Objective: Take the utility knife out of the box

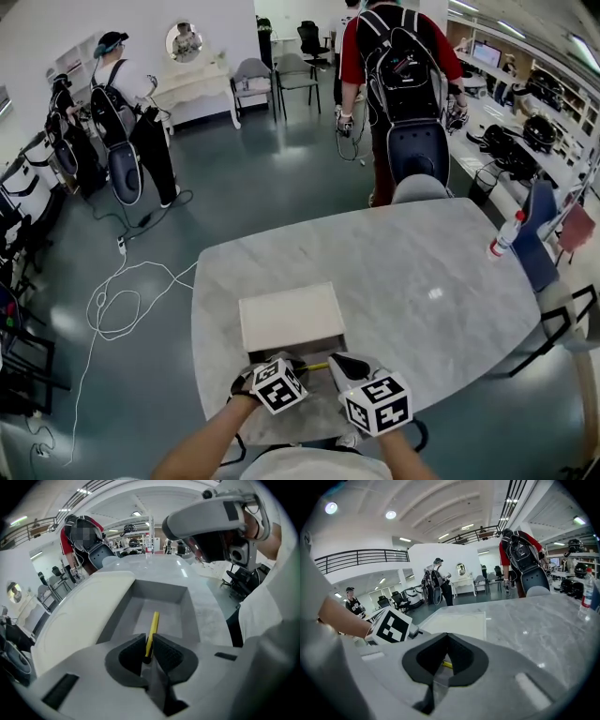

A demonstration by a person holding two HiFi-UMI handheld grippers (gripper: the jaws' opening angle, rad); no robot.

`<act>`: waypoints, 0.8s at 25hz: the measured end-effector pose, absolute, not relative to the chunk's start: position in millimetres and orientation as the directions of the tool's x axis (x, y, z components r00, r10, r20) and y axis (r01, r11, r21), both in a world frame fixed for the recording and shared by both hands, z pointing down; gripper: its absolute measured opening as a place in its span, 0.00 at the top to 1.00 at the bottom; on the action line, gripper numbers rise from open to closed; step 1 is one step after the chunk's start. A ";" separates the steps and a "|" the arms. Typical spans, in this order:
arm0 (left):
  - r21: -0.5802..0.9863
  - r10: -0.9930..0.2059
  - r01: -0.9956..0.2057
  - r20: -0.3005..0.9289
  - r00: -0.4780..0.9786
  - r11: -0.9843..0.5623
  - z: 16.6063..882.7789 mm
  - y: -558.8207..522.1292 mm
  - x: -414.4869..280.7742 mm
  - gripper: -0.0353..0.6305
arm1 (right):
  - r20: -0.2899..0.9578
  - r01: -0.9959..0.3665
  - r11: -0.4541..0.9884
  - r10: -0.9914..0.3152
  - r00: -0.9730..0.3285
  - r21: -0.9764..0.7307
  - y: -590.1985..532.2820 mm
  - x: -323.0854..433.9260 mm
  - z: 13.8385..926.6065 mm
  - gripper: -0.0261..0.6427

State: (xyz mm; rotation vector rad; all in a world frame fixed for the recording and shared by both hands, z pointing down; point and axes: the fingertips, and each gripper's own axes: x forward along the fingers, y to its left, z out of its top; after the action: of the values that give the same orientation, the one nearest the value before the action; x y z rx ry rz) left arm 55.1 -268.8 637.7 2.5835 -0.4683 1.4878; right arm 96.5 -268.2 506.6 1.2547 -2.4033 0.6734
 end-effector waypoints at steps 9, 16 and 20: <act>-0.059 -0.199 -0.310 0.874 0.444 -0.949 643.6 -272.4 56.0 0.91 | 0.503 -0.805 0.537 -0.638 -0.583 -0.251 -273.3 97.7 510.8 0.95; -0.078 -0.209 -0.299 0.875 0.436 -0.951 641.0 -271.2 53.3 0.89 | 0.506 -0.797 0.550 -0.629 -0.591 -0.248 -270.5 94.2 508.7 0.95; -0.098 -0.207 -0.265 0.882 0.423 -0.959 643.9 -272.4 55.6 0.86 | 0.507 -0.803 0.543 -0.635 -0.583 -0.244 -269.8 98.0 509.0 0.95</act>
State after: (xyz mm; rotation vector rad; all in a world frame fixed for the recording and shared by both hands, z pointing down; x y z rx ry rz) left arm 55.6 -272.4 643.9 2.6031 -0.4320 1.6007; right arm 98.0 -269.8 509.0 1.1813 -2.4249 0.6516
